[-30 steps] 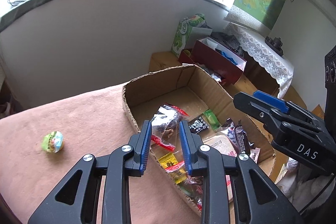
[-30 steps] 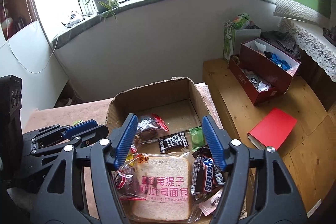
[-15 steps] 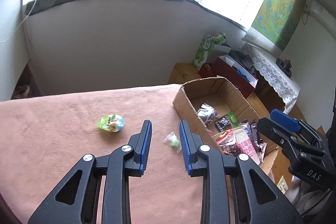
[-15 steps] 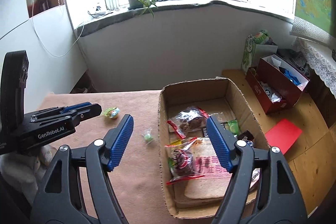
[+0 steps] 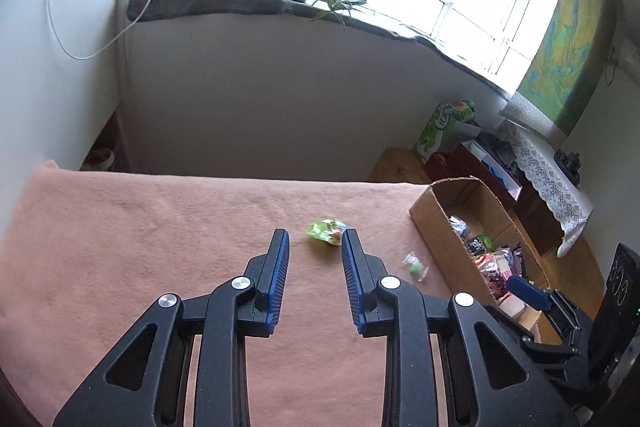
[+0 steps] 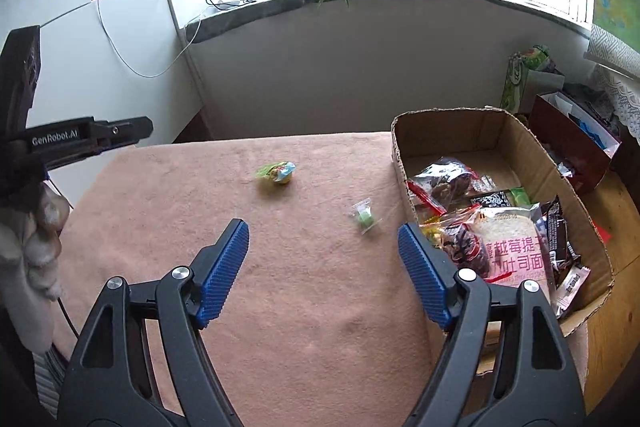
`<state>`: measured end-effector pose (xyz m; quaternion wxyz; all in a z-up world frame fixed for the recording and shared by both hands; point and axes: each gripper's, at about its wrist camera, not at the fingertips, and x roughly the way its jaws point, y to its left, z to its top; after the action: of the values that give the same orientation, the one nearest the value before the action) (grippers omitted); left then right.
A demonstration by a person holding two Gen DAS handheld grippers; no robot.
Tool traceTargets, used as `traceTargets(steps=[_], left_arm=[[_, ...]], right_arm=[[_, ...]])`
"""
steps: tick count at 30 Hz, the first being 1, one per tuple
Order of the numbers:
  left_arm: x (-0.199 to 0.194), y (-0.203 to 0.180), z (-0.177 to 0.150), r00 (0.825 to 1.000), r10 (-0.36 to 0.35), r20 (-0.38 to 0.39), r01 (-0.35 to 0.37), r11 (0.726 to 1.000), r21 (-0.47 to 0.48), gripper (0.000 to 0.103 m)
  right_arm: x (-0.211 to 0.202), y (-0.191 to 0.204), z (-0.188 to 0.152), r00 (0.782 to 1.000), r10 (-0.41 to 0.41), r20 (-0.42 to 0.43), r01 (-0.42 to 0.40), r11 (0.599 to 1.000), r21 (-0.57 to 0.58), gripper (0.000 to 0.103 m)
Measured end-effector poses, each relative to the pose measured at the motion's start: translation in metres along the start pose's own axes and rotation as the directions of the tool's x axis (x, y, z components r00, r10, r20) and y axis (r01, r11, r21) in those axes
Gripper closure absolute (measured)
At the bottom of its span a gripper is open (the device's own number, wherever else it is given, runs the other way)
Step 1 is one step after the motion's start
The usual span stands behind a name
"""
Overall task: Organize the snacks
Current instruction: 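Grasp the green jelly cup with the left tool while the right tool grasps the green ball candy bag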
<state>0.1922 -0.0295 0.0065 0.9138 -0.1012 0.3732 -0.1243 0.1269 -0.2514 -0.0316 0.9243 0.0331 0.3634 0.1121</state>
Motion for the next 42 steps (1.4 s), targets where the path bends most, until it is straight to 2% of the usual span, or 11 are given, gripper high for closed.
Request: traceTargets(steps=[3, 5, 7, 13, 19, 27, 28, 29, 32, 37, 42], left_arm=[[0.0, 0.011, 0.003, 1.0, 0.008, 0.0, -0.008, 1.0, -0.004, 0.075], [0.005, 0.014, 0.001, 1.0, 0.003, -0.006, -0.003, 1.0, -0.004, 0.058], [0.013, 0.013, -0.004, 1.0, -0.012, -0.017, 0.012, 1.0, -0.001, 0.054], [0.051, 0.004, -0.018, 0.995, -0.048, -0.091, 0.05, 0.999, 0.018, 0.054], [0.081, 0.001, -0.023, 0.987, -0.069, -0.143, 0.074, 0.997, 0.03, 0.054], [0.111, 0.002, -0.023, 0.98, -0.08, -0.185, 0.092, 0.994, 0.056, 0.054], [0.114, 0.002, -0.022, 0.979, -0.082, -0.187, 0.095, 0.994, 0.061, 0.054], [0.117, 0.003, -0.022, 0.978, -0.083, -0.189, 0.097, 0.993, 0.065, 0.054], [0.123, 0.006, -0.02, 0.977, -0.091, -0.19, 0.107, 0.992, 0.074, 0.054], [0.133, 0.012, -0.019, 0.975, -0.106, -0.195, 0.124, 0.989, 0.078, 0.054], [0.136, 0.015, -0.019, 0.974, -0.114, -0.193, 0.134, 0.986, 0.096, 0.054]], right_arm=[[0.01, -0.001, -0.008, 0.999, -0.018, -0.03, 0.019, 0.999, 0.047, 0.023], [0.02, -0.006, -0.012, 0.998, -0.036, -0.057, 0.041, 0.995, 0.089, 0.023], [0.032, -0.009, -0.017, 0.995, -0.049, -0.084, 0.059, 0.992, 0.113, 0.023], [0.054, -0.003, -0.016, 0.986, -0.133, -0.104, 0.141, 0.988, 0.07, 0.023], [0.063, 0.004, -0.011, 0.986, -0.141, -0.085, 0.147, 0.987, 0.072, 0.023], [0.072, 0.01, -0.006, 0.974, -0.219, -0.059, 0.225, 0.967, 0.118, 0.023], [0.072, 0.011, -0.005, 0.973, -0.223, -0.064, 0.23, 0.966, 0.121, 0.026], [0.068, 0.014, -0.004, 0.972, -0.227, -0.051, 0.232, 0.965, 0.119, 0.036], [0.055, 0.031, -0.003, 0.97, -0.243, 0.007, 0.241, 0.968, 0.075, 0.038], [0.076, 0.028, -0.004, 0.973, -0.227, -0.048, 0.231, 0.969, 0.09, 0.038], [0.101, 0.004, -0.005, 0.967, -0.226, -0.115, 0.244, 0.954, 0.173, 0.047]])
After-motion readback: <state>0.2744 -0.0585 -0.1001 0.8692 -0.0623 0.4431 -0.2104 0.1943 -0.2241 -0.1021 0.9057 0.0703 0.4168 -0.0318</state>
